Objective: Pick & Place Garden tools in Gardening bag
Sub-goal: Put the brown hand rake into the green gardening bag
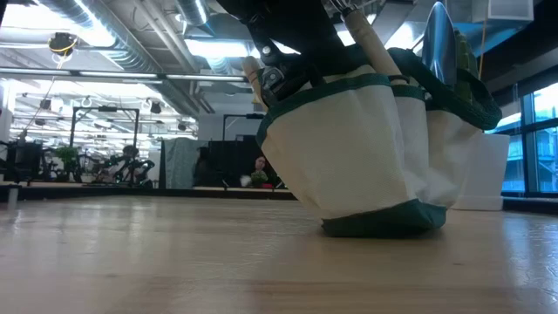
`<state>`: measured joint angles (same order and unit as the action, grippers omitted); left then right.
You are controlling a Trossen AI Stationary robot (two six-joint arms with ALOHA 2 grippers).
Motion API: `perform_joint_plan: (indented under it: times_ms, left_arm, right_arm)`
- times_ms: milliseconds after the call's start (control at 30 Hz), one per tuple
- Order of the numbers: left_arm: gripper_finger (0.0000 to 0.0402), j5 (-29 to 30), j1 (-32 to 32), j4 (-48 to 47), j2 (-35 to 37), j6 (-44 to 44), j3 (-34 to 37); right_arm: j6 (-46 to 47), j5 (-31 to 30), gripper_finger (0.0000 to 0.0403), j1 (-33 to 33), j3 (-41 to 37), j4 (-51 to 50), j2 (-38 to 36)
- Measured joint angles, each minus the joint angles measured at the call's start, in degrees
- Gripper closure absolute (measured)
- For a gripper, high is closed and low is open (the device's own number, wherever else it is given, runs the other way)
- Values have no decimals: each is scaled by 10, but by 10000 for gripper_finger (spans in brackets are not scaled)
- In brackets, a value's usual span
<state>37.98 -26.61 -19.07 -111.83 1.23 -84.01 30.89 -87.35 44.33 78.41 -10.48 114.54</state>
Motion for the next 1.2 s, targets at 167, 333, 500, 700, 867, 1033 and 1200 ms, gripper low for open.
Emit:
perform_joint_plan:
  times_ms: [167, 333, 500, 700, 867, 1033, 1200]
  left_arm:
    - [400, 2, 0, -6, 0, 1, 0]
    - [400, 3, 0, -7, 0, 2, 0]
    - [400, 11, -3, -7, 0, 1, 0]
    - [400, 12, -8, 4, 0, -8, 0]
    - [400, 11, -15, 26, 0, -29, 0]
    - [400, 11, -15, 26, 0, -30, 0]
    - [400, 11, -15, 26, 0, -30, 0]
  right_arm:
    - [2, 22, 227, -14, 0, 0, 0]
    - [2, 21, 229, -19, 0, 0, 0]
    - [2, 21, 235, -18, 0, -3, 0]
    - [7, 25, 246, -6, 0, -32, 0]
    - [46, 36, 258, -1, -1, -68, 0]
    - [111, 62, 274, 0, -1, -116, 0]
    - [149, 69, 301, 0, -1, -145, 0]
